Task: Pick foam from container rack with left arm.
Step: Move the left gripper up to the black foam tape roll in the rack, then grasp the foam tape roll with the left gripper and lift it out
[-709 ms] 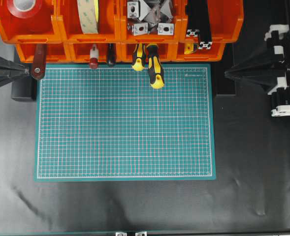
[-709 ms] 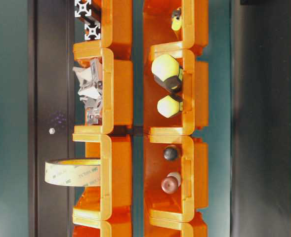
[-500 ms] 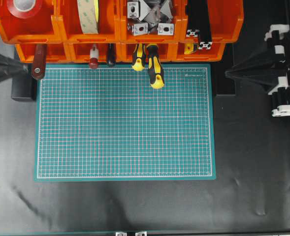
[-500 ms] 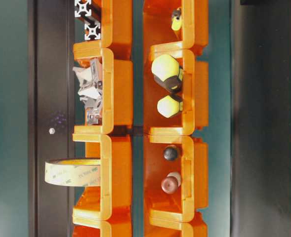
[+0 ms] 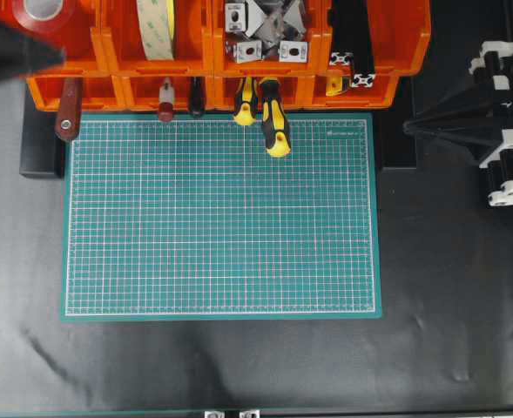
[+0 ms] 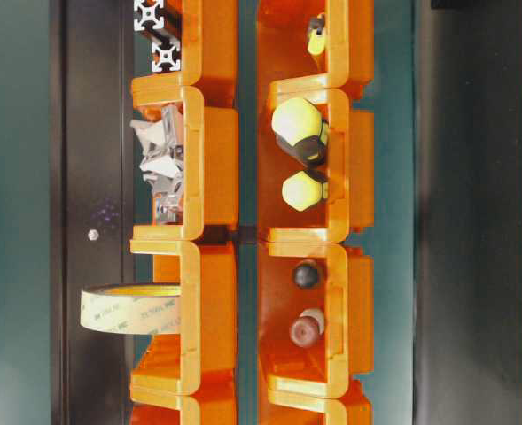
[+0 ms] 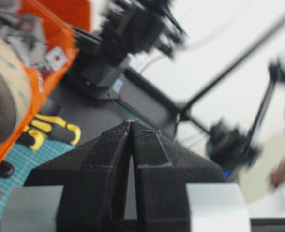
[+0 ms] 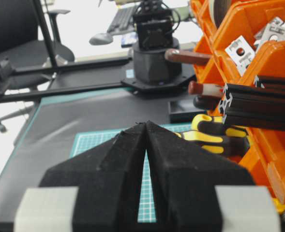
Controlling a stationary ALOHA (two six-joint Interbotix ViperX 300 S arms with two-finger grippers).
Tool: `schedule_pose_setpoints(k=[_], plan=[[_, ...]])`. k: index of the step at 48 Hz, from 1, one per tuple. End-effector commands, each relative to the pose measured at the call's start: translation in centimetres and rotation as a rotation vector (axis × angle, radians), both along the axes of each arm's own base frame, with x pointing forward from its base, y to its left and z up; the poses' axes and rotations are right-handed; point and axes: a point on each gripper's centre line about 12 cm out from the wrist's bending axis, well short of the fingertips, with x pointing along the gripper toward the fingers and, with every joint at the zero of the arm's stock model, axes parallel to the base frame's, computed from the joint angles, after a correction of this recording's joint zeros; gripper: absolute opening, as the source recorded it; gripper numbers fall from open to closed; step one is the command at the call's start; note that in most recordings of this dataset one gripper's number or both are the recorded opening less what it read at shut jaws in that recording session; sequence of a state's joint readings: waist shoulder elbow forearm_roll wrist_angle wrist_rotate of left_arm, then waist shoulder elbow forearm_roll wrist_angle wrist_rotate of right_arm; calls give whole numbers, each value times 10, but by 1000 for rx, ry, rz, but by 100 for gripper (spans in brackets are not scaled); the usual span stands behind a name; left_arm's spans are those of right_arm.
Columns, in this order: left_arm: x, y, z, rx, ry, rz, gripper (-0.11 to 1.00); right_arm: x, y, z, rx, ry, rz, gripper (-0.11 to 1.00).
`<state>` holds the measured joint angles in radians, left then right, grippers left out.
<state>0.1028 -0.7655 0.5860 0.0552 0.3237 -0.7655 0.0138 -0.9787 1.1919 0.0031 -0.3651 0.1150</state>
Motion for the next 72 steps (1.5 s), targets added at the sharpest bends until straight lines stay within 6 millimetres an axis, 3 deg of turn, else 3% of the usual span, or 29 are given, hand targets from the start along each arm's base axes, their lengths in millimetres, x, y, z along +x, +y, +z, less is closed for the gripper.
schedule_pose_setpoints(k=[1,7,14,30,35,45,49,72], plan=[[1,12,29,-64,-30,58,0,3,2,16,7,-46,9,0],[7,23,32,-113,49,110,0,2,5,15,6,-44,25,0],[14,34,22,-154,182,164,0,2,8,16,6,-46,42,0],[31,40,26,-172,320,183,2,3,12,14,-1,-40,59,0],[34,41,27,-175,340,186,14,3,12,13,-5,-36,61,0],[36,48,18,-200,394,215,74,3,12,13,-6,-36,61,0],[37,51,14,-226,421,233,88,3,12,13,-6,-36,61,0],[67,65,-1,-297,413,278,90,2,15,10,-12,-30,74,0]])
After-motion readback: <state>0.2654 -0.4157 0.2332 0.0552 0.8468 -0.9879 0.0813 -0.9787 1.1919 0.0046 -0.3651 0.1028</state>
